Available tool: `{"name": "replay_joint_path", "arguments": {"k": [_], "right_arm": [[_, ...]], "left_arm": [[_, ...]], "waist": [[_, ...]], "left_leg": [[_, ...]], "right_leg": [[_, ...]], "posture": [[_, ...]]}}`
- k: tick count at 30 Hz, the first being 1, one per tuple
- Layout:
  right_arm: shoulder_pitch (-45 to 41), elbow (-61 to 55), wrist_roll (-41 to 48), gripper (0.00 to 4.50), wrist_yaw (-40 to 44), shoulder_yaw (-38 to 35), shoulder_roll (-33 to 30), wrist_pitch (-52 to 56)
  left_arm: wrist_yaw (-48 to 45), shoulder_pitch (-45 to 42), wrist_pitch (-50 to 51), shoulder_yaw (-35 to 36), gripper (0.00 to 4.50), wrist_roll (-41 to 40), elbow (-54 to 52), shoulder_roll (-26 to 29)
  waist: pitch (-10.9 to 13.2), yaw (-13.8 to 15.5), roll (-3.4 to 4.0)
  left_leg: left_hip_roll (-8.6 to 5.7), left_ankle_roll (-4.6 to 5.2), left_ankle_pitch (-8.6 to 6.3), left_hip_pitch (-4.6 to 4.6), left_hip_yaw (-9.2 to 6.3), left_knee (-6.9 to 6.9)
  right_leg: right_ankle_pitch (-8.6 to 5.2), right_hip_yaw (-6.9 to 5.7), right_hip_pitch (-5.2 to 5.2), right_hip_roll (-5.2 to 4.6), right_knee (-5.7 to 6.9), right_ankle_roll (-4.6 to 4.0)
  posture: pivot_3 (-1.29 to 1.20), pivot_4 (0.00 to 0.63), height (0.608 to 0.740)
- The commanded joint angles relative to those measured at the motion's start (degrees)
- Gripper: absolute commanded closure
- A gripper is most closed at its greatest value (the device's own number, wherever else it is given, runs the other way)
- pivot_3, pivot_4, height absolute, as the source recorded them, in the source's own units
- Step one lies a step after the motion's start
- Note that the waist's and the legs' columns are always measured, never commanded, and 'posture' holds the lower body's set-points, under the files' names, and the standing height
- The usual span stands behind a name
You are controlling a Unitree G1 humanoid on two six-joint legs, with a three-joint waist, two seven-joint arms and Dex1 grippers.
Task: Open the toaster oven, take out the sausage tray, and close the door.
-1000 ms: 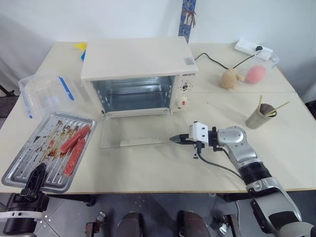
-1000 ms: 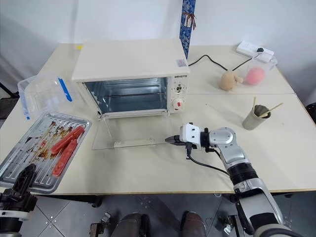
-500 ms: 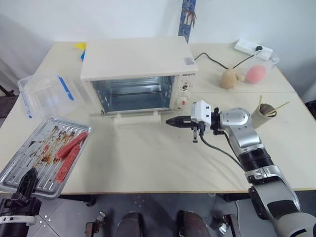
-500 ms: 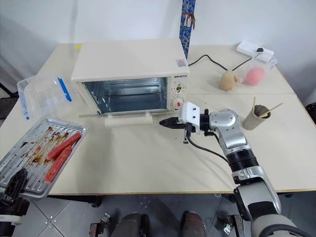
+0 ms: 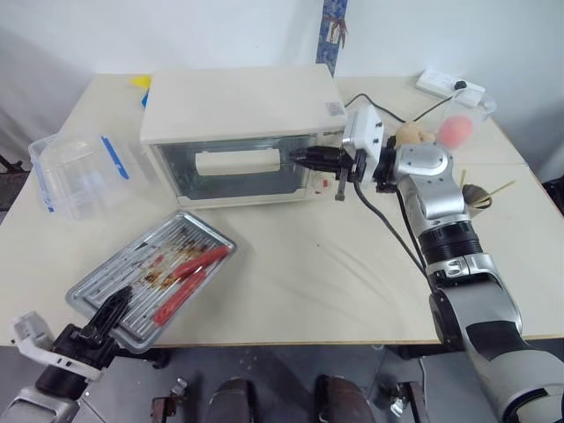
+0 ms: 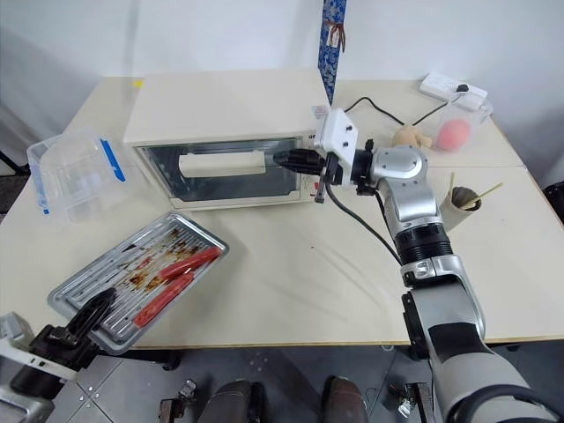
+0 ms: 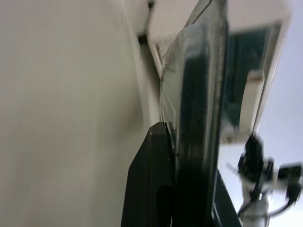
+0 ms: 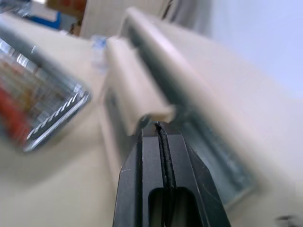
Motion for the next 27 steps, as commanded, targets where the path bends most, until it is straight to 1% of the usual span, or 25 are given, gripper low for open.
{"name": "replay_joint_path", "arguments": {"k": [1,4,9,11,12,14,16,18,19,20,22,26,27], "right_arm": [[2.4,-11.0,3.9,4.49,0.1,-1.2,-1.4,7.2],[6.7,-18.7,5.2,4.49,0.5,-0.8,-3.8,12.3],[14.6,-28.1,5.2,4.49,1.0,-0.5,-8.6,16.5],[18.2,-32.0,6.1,4.49,2.0,-0.5,-11.7,20.4],[19.6,-33.6,6.6,4.33,1.8,-0.7,-12.9,22.7],[22.5,-36.3,8.0,3.96,2.1,-1.5,-15.0,25.4],[24.9,-38.3,8.3,3.32,3.3,-1.4,-17.0,26.0],[27.9,-39.6,8.3,2.71,5.2,-1.6,-19.5,24.9],[29.8,-40.1,9.0,2.34,5.9,-2.5,-20.5,24.6],[32.1,-40.3,9.6,2.09,6.6,-3.8,-21.7,23.9],[35.9,-40.6,10.5,1.43,7.2,-6.3,-23.5,22.9],[40.9,-40.8,11.0,0.05,6.8,-9.9,-25.7,21.8],[42.3,-40.8,11.2,0.02,6.5,-11.2,-26.3,21.7]], "left_arm": [[-2.4,-3.7,4.6,-1.0,4.5,-0.7,2.7,4.4],[-3.2,-8.6,8.5,-3.4,4.5,-0.7,6.3,8.2],[-4.7,-20.1,15.3,-9.9,4.5,-0.7,14.2,14.6],[-4.8,-26.6,18.4,-14.7,4.5,-0.7,18.6,16.8],[-5.0,-29.9,19.8,-17.0,4.5,-0.7,21.2,17.8],[-5.4,-35.4,21.9,-20.6,4.5,-0.7,26.0,19.3],[-6.2,-38.8,23.5,-22.8,4.5,-0.7,29.4,20.4],[-7.2,-43.0,25.1,-25.4,4.5,1.4,33.3,20.6],[-8.4,-45.4,26.2,-26.8,4.5,3.1,35.3,20.3],[-9.9,-47.8,27.5,-28.3,4.5,5.4,37.1,19.9],[-12.6,-51.5,29.2,-30.1,4.5,9.6,40.3,18.7],[-17.8,-56.0,31.5,-31.8,4.5,17.3,44.7,16.4],[-19.6,-57.3,31.8,-32.6,4.5,19.8,45.6,15.4]], "waist": [[0.0,0.1,0.02],[0.0,0.3,0.02],[0.0,0.4,0.03],[0.0,0.5,0.04],[0.0,0.5,0.04],[0.0,0.4,0.03],[0.0,0.1,0.03],[0.0,0.2,0.03],[0.0,0.2,0.03],[0.0,0.3,0.03],[0.0,0.6,0.0],[0.0,0.6,-0.01],[0.0,0.6,-0.01]], "left_leg": [[0.03,-0.04,-0.02,0.0,0.01,0.0],[0.05,-0.1,-0.05,-0.01,-0.02,-0.02],[0.02,-0.11,-0.05,-0.01,0.07,-0.01],[0.03,-0.11,-0.04,-0.01,0.15,-0.03],[0.02,-0.11,-0.04,-0.01,0.18,-0.02],[0.02,-0.12,-0.04,-0.02,0.31,-0.03],[0.03,-0.12,-0.04,-0.01,0.41,-0.08],[0.03,-0.14,-0.04,-0.01,0.53,-0.15],[0.02,-0.15,-0.03,-0.03,0.67,-0.16],[0.02,-0.15,-0.03,-0.03,0.82,-0.16],[0.02,-0.15,-0.02,-0.07,0.92,-0.14],[-0.01,-0.14,-0.02,-0.07,1.15,-0.07],[-0.01,-0.14,-0.02,-0.06,1.18,-0.07]], "right_leg": [[-0.01,0.03,-0.1,0.02,0.11,-0.01],[-0.01,0.05,-0.14,0.06,0.24,-0.02],[-0.01,0.14,-0.21,0.08,0.27,-0.02],[-0.01,0.2,-0.24,0.09,0.27,-0.02],[-0.01,0.18,-0.23,0.09,0.28,-0.02],[-0.01,0.21,-0.27,0.09,0.29,-0.01],[-0.01,0.26,-0.33,0.11,0.29,-0.01],[-0.01,0.36,-0.47,0.12,0.32,-0.01],[-0.01,0.37,-0.53,0.12,0.38,-0.01],[-0.01,0.39,-0.58,0.12,0.44,-0.01],[-0.01,0.43,-0.62,0.12,0.46,0.0],[0.01,0.67,-0.71,0.11,0.48,0.03],[0.01,0.69,-0.74,0.11,0.51,0.03]], "posture": [[0.0,0.15,0.74],[0.0,0.15,0.74],[0.0,0.15,0.74],[0.0,0.15,0.74],[0.0,0.15,0.74],[0.0,0.15,0.74],[0.0,0.15,0.74],[0.0,0.15,0.74],[0.0,0.15,0.74],[0.0,0.15,0.74],[0.0,0.15,0.74],[0.0,0.15,0.74],[0.0,0.15,0.74]]}}
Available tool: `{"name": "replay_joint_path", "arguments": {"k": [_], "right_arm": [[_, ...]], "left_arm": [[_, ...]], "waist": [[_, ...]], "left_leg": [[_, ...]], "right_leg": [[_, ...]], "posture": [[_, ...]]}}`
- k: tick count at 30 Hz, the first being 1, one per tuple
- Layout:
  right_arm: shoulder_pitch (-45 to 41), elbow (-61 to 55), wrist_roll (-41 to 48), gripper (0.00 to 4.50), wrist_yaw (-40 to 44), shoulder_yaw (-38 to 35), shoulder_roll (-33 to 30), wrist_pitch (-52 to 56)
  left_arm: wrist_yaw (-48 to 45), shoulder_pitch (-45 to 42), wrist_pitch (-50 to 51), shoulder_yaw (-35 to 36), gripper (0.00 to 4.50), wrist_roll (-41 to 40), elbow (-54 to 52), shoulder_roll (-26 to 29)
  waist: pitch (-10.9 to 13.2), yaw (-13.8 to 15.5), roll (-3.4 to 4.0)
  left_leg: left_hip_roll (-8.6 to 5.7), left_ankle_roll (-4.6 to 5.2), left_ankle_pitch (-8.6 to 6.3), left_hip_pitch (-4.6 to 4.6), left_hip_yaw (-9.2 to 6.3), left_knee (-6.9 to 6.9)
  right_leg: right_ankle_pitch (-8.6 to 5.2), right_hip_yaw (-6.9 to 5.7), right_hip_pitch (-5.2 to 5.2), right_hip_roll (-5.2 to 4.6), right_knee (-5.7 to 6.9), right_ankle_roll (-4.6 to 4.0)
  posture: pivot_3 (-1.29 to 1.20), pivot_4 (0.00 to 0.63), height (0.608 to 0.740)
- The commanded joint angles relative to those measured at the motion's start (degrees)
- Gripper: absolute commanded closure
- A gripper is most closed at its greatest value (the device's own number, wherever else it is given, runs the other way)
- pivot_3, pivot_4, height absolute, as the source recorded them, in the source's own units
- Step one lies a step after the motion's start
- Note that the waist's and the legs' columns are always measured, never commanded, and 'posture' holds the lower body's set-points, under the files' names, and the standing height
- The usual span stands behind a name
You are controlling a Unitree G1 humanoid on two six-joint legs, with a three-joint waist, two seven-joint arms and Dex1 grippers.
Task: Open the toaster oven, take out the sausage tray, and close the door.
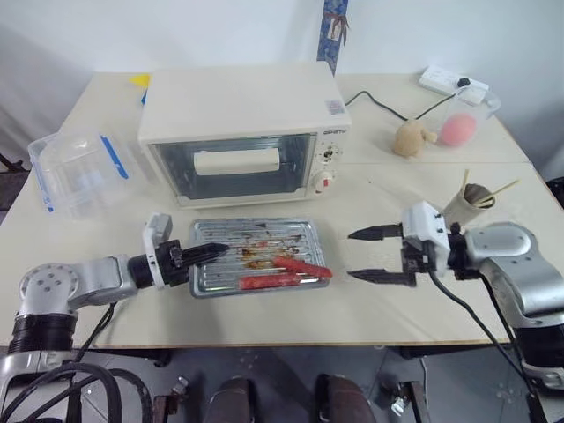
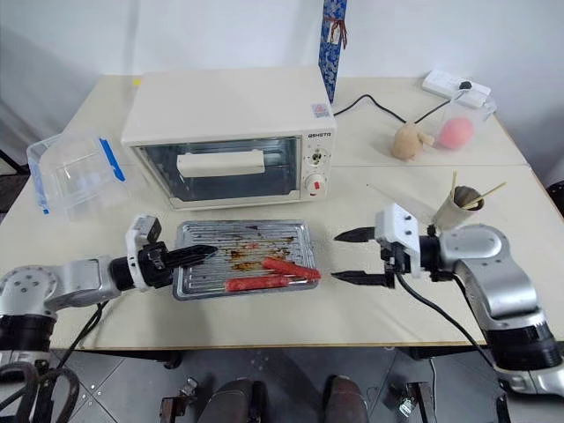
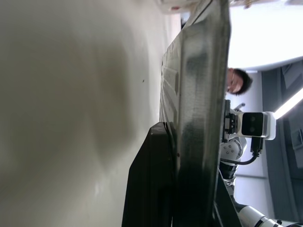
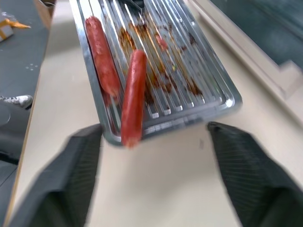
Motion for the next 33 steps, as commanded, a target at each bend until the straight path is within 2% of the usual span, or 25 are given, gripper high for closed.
{"name": "replay_joint_path", "arguments": {"k": [1,6,10,18,19,20,25,33], "right_arm": [[3.2,-2.0,1.7,0.02,-0.5,-5.0,-2.3,-1.2],[5.8,-4.2,1.9,0.02,-2.8,-7.2,-3.0,-0.5],[7.0,-5.8,2.2,0.02,-4.6,-8.2,-3.2,0.3],[8.0,-7.1,2.6,0.02,-5.8,-9.1,-4.2,1.1],[8.1,-7.1,2.6,0.0,-5.9,-9.1,-4.2,1.1],[8.0,-7.0,2.5,0.0,-6.0,-9.0,-4.3,1.1],[7.6,-6.5,2.5,0.0,-6.1,-8.6,-4.6,0.8],[6.2,-4.8,2.2,0.0,-5.1,-7.9,-4.8,0.1]], "left_arm": [[-6.8,-3.7,1.5,-1.5,4.5,7.3,2.5,-2.4],[-14.3,-7.5,1.6,-3.0,4.5,17.8,5.3,-5.5],[-19.6,-10.1,0.5,-4.4,4.5,25.8,8.4,-7.6],[-28.7,-12.9,0.7,-6.5,4.5,37.5,12.1,-9.9],[-29.5,-13.1,0.8,-6.4,4.08,38.6,12.5,-10.0],[-30.3,-13.4,0.8,-6.5,3.91,39.7,12.9,-10.0],[-33.5,-13.9,1.0,-6.4,2.44,44.4,13.9,-9.8],[-37.3,-12.8,1.3,-5.2,0.2,48.5,11.5,-5.5]], "waist": [[0.0,0.0,-0.01],[0.0,0.1,-0.01],[0.0,1.3,-0.01],[0.0,1.9,0.08],[0.0,1.9,0.08],[0.0,1.9,0.08],[0.0,1.4,0.08],[0.0,1.1,0.07]], "left_leg": [[0.01,0.0,0.0,0.01,0.02,0.0],[0.01,0.0,0.0,0.05,0.1,0.04],[0.01,0.01,0.01,0.05,0.1,0.16],[0.0,0.08,0.04,0.05,0.11,0.46],[0.0,0.09,0.05,0.06,0.1,0.5],[0.0,0.09,0.04,0.06,0.1,0.54],[0.01,0.1,0.04,0.05,0.1,0.55],[0.05,0.1,0.04,0.06,0.12,0.53]], "right_leg": [[0.0,0.0,-0.01,0.0,0.04,0.0],[0.0,0.1,-0.02,0.0,0.07,0.0],[0.0,0.14,0.0,0.0,0.11,0.0],[0.0,0.17,0.14,-0.01,0.12,0.0],[0.0,0.17,0.16,-0.01,0.13,0.0],[0.0,0.17,0.17,-0.01,0.16,0.0],[0.0,0.19,0.12,-0.01,0.22,0.0],[0.0,0.21,0.05,-0.01,0.32,-0.01]], "posture": [[0.0,0.15,0.74],[0.0,0.15,0.74],[0.0,0.15,0.74],[0.0,0.15,0.74],[0.0,0.15,0.74],[0.0,0.15,0.74],[0.0,0.15,0.74],[0.0,0.15,0.74]]}}
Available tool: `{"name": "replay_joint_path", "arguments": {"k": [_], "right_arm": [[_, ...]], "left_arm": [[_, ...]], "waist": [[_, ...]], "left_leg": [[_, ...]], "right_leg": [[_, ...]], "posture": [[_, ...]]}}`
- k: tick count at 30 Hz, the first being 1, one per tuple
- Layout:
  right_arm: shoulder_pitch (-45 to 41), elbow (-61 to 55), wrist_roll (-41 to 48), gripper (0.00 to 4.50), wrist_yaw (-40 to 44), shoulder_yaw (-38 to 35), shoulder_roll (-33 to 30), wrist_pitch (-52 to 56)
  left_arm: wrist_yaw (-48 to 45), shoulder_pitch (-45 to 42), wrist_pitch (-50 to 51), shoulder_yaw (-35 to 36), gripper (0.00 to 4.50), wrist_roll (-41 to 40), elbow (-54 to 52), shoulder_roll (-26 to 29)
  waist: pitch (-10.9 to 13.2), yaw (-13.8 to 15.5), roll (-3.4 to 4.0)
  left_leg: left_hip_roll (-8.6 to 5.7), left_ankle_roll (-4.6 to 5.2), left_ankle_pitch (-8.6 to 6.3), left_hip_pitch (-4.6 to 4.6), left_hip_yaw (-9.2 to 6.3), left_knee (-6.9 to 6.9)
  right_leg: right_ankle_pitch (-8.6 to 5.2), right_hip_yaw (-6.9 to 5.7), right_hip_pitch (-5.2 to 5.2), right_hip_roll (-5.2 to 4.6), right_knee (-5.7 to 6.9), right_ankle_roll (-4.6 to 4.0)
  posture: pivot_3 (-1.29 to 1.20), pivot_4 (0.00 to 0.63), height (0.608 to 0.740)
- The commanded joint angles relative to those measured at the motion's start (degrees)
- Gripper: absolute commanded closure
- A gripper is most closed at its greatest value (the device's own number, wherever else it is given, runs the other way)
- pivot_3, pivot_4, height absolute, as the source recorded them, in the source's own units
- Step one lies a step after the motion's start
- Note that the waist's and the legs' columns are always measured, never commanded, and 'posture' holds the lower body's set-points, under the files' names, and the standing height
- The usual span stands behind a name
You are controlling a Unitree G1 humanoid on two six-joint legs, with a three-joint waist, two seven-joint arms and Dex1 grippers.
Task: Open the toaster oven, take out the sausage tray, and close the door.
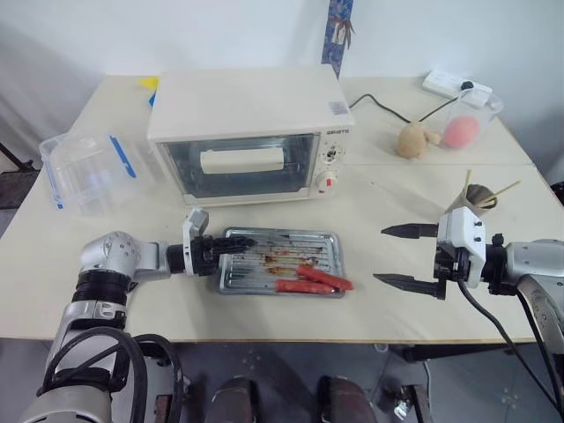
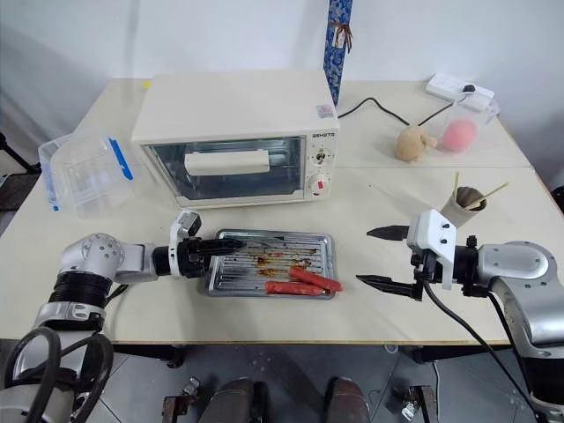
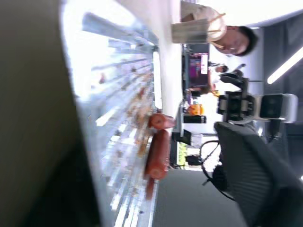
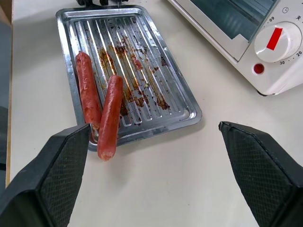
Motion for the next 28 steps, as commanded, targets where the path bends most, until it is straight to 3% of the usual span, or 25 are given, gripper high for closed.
{"name": "replay_joint_path", "arguments": {"k": [1,7,13,16,19,23,28], "right_arm": [[-1.2,0.0,0.6,0.0,0.5,-1.0,-1.3,-1.0],[-2.4,2.0,-0.1,0.0,1.8,0.1,-1.3,-2.3],[-4.4,5.7,-0.8,0.0,4.0,2.2,-0.6,-4.6],[-5.2,8.2,-1.6,0.0,4.7,3.4,-0.1,-6.5],[-5.5,11.8,-4.5,0.0,4.5,5.1,0.4,-10.0],[-4.5,15.0,-7.6,0.0,3.0,5.9,0.4,-13.1],[-1.0,14.9,-8.4,0.0,-0.2,4.7,0.9,-14.2]], "left_arm": [[0.1,2.2,-0.1,0.0,0.02,4.2,-1.1,3.4],[-3.0,6.7,-1.4,2.5,0.02,4.2,-11.1,13.2],[-13.6,18.0,-34.6,11.7,0.02,9.5,-22.8,13.1],[-16.8,22.9,-48.9,12.7,0.02,14.9,-24.9,13.2],[-19.5,26.7,-61.8,13.5,0.02,20.1,-23.5,13.2],[-29.2,29.6,-69.8,12.4,0.02,22.2,-19.0,15.3],[-31.7,28.9,-71.0,12.0,0.02,23.4,-15.0,15.3]], "waist": [[0.0,-0.1,0.0],[0.0,-2.0,-0.05],[0.1,-2.0,-0.12],[0.1,-1.3,-0.19],[0.1,-1.2,-0.2],[0.1,-1.4,-0.19],[0.1,-1.3,-0.19]], "left_leg": [[0.01,0.0,0.0,0.0,0.0,0.0],[0.06,-0.03,0.01,0.05,0.09,-0.22],[0.04,-0.03,0.01,0.02,0.14,-0.37],[0.05,-0.03,0.0,-0.04,0.17,-0.31],[0.04,-0.01,-0.01,-0.04,0.18,-0.3],[0.05,0.0,-0.01,-0.04,0.24,-0.33],[0.05,0.01,-0.02,-0.05,0.26,-0.34]], "right_leg": [[0.0,0.0,-0.01,0.0,0.05,0.0],[-0.01,0.11,-0.2,0.02,0.18,-0.03],[-0.01,0.11,-0.22,0.0,0.0,-0.02],[-0.01,0.1,-0.23,0.0,-0.09,-0.03],[-0.01,0.1,-0.21,-0.01,-0.11,-0.03],[-0.01,0.08,-0.25,-0.01,-0.11,-0.03],[-0.01,0.09,-0.28,-0.02,-0.06,-0.03]], "posture": [[0.0,0.15,0.74],[0.0,0.15,0.74],[0.0,0.15,0.74],[0.0,0.15,0.74],[0.0,0.15,0.74],[0.0,0.15,0.74],[0.0,0.15,0.74]]}}
